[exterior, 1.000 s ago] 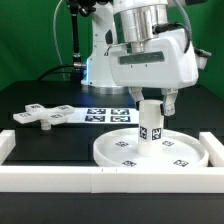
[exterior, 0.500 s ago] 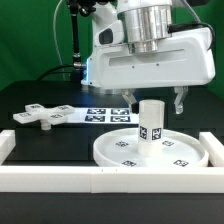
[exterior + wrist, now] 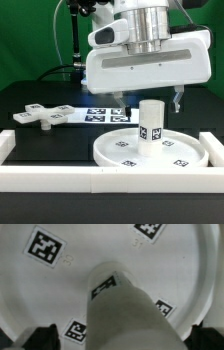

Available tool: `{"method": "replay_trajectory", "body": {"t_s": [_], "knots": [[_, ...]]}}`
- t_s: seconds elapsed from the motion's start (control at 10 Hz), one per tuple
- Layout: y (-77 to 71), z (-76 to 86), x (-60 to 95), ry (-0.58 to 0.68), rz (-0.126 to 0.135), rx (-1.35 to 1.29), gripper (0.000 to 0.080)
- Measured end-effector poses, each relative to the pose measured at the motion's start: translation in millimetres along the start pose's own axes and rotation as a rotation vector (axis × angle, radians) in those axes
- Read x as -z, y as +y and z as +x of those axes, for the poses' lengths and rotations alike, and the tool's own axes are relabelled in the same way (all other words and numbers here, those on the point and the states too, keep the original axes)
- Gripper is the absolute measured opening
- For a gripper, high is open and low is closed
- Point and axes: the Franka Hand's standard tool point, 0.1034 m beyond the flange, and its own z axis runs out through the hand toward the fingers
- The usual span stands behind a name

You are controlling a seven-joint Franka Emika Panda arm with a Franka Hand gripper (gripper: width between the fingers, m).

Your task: Assemble round table

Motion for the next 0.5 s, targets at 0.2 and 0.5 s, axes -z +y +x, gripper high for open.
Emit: {"method": "replay_trajectory", "body": {"t_s": [0.2, 0.5], "knots": [[-4.5, 3.2, 2.3, -0.016, -0.024, 0.216, 0.0648], [-11.7, 7.5, 4.8, -0.034, -0.039, 0.481, 0.0648]]}}
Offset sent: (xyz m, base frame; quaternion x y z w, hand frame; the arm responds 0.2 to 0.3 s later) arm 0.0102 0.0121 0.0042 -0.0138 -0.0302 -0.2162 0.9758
